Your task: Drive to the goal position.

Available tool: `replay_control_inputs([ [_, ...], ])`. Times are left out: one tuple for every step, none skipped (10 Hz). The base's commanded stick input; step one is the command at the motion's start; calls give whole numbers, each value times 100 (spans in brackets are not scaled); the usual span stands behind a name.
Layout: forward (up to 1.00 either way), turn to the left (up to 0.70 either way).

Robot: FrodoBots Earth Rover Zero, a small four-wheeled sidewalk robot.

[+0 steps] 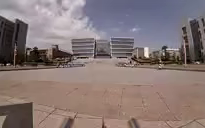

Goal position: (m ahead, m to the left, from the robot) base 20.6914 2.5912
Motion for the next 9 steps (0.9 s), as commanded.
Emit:
replay_control_inputs([
  [100, -1],
  [100, -1],
  [100, -1],
  [100, -1],
  [100, -1],
  [100, 0],
  [100, 1],
  [100, 1],
  [100, 1],
])
